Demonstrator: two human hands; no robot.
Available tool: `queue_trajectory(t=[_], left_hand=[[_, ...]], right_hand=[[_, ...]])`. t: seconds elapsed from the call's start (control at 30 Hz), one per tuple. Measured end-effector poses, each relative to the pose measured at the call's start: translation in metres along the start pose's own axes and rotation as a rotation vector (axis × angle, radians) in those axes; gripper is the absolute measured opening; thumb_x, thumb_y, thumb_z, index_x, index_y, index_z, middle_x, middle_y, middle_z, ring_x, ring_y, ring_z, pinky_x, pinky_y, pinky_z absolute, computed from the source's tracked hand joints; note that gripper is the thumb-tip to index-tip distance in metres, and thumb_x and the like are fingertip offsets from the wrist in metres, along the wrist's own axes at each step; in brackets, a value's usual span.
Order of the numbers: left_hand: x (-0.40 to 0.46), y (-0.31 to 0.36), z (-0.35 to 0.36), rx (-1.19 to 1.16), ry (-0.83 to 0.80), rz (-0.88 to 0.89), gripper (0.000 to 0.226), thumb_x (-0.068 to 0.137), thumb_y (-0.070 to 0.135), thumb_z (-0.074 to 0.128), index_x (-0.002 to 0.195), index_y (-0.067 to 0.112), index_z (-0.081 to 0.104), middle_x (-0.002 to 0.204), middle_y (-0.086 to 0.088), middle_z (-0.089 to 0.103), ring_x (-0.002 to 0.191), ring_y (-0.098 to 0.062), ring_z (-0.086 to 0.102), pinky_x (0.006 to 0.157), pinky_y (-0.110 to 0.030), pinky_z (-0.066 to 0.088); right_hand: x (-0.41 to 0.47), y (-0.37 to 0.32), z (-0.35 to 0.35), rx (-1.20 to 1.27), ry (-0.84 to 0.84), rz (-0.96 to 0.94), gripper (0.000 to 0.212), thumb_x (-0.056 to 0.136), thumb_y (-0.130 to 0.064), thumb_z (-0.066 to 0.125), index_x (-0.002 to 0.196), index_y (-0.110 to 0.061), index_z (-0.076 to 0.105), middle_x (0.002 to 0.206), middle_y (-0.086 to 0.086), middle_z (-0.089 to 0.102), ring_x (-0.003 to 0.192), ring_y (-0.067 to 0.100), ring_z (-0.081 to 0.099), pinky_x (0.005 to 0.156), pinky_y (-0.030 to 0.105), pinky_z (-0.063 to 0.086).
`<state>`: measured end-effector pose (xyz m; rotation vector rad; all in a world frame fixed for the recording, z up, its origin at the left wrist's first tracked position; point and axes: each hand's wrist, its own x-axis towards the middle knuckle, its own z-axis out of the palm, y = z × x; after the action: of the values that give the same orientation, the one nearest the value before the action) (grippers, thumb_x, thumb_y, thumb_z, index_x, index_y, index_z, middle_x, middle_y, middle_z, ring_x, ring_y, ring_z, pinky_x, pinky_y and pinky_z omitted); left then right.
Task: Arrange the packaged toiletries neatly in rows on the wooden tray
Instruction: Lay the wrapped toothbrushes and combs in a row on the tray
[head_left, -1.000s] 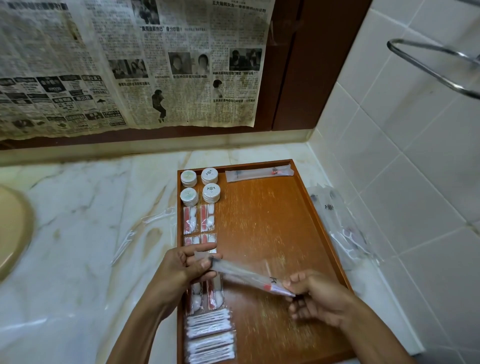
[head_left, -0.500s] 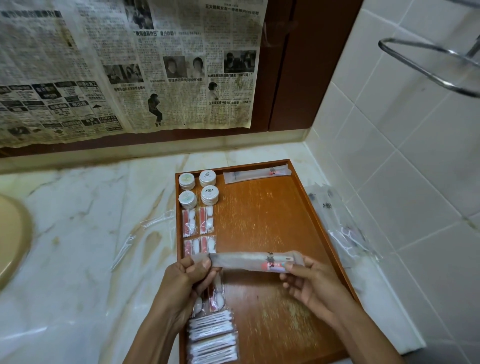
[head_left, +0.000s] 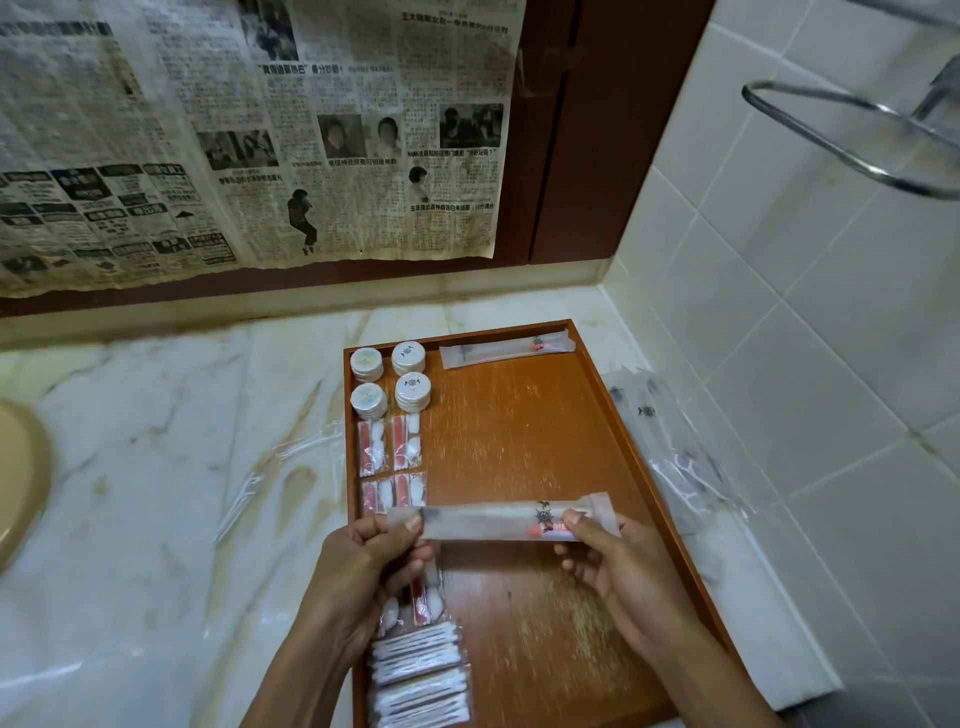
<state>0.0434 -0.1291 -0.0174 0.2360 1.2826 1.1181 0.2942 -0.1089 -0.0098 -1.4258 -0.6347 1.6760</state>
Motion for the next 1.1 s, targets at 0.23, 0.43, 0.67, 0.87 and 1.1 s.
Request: queue_trajectory(t=[0.23,0.43,0.67,0.87,1.1], left_hand=[[-0.007,-0.001,-0.002,0.247,0.024,0.077,0.025,0.07,0.001,0.08,0.091,-0.008,0.069,0.07,-0.026,0.068,0.051,-0.022,0.064,0.047,-0.021,0.053],[-0.009,-0.004,-0.003,0.245,-0.016,0.154,0.018,0.076,-0.002,0.075,0.094,0.001,0.073,0.081,-0.024,0.072,0.067,-0.028,0.071,0.056,-0.024,0.057],[-0.002,-0.009,0.003,-0.048,0.083,0.063,0.025,0.072,0.004,0.075,0.095,-0.004,0.073,0.093,-0.022,0.073,0.077,-0.025,0.072,0.06,-0.021,0.059],[0.001,-0.017,0.022,-0.169,0.127,0.066,0.012,0.079,0.0,0.07,0.089,-0.007,0.071,0.081,-0.021,0.073,0.069,-0.022,0.073,0.055,-0.02,0.057],[-0.002,-0.015,0.027,0.038,0.068,0.147,0.018,0.08,0.007,0.071,0.095,-0.004,0.071,0.081,-0.024,0.072,0.067,-0.023,0.071,0.056,-0.021,0.058]], right_hand=[[0.002,0.006,0.011,0.101,0.134,0.045,0.02,0.084,-0.008,0.068,0.099,0.005,0.066,0.082,0.02,0.071,0.066,0.021,0.063,0.059,0.03,0.051],[0.002,0.014,0.014,0.078,0.133,0.068,0.021,0.086,-0.017,0.068,0.101,-0.001,0.066,0.081,0.019,0.072,0.066,0.021,0.066,0.06,0.031,0.054],[0.0,0.015,0.012,-0.017,0.059,-0.048,0.023,0.083,-0.021,0.068,0.099,-0.004,0.07,0.091,0.019,0.073,0.073,0.021,0.065,0.065,0.03,0.055],[0.002,0.01,0.014,0.32,0.021,0.084,0.023,0.075,-0.006,0.066,0.097,0.001,0.06,0.092,0.022,0.07,0.068,0.022,0.064,0.054,0.029,0.054],[0.003,0.003,0.015,0.209,0.012,0.03,0.029,0.082,-0.018,0.068,0.103,0.003,0.064,0.098,0.026,0.07,0.078,0.026,0.068,0.057,0.03,0.056]])
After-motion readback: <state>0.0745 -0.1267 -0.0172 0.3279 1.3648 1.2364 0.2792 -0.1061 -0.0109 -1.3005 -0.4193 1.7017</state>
